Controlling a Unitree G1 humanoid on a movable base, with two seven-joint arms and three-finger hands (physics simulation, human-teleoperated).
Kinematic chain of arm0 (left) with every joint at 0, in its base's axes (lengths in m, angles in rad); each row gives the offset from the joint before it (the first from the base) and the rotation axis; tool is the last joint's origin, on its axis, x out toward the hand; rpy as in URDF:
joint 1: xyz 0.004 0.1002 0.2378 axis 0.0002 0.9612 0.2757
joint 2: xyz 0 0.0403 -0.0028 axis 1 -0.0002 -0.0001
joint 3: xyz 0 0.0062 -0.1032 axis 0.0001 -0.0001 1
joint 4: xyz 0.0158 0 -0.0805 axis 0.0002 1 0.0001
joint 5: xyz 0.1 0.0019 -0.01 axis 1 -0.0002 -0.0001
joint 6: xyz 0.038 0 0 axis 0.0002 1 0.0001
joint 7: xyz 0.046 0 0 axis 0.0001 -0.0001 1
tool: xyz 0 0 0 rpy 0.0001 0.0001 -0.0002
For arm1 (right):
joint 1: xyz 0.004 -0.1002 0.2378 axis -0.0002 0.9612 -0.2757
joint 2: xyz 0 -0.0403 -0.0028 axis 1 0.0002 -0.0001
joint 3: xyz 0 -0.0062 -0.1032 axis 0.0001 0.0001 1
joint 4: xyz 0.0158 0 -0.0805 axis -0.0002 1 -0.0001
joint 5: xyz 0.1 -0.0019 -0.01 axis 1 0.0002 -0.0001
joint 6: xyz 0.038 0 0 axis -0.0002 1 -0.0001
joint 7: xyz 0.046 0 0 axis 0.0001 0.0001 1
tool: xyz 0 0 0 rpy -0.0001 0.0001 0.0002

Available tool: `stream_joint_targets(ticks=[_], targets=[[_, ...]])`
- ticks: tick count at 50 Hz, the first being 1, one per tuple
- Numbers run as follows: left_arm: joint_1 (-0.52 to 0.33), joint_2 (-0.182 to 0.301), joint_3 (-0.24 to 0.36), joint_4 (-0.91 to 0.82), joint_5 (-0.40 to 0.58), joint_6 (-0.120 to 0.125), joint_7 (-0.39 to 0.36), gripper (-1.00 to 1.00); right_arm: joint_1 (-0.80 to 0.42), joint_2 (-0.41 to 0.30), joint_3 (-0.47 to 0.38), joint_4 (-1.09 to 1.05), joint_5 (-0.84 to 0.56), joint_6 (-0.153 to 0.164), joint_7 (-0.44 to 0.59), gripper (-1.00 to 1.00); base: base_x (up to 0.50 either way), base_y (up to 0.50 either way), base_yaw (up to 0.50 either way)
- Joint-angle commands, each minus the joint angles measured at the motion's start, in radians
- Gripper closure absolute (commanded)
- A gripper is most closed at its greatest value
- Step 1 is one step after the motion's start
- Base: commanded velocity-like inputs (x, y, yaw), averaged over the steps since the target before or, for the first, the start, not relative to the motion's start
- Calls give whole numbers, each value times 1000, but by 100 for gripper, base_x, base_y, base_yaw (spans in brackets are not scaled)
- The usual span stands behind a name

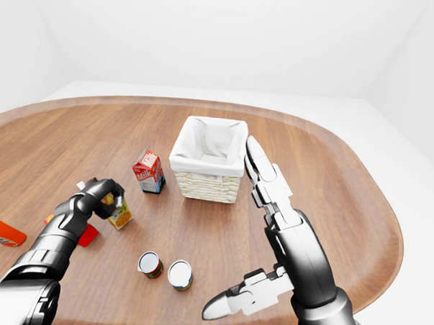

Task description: Pick up the orange juice, and put it in the basket.

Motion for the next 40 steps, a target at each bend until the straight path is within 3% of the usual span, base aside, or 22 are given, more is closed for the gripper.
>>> stream_joint_targets(ticks=[1,13,24,29,40], targets=[[11,2,-5,5,5,0,11,100,4,-13,0,0,1,-10,0,-100,0,0,0],[7,1,-1,-3,0,0,23,100,1,-9,0,0,2,-6,0,-100,0,0,0],[45,-24,30,-160,-64,0,-38,100,2,-4,-3,0,1,-4,0,-100,0,0,0],[88,-45,34,-256,-112,0,-99,100,4,-4,-4,0,1,-5,0,-100,0,0,0],[177,-74,43,-526,-106,0,-247,100,11,-3,-12,0,2,-7,0,-100,0,0,0]])
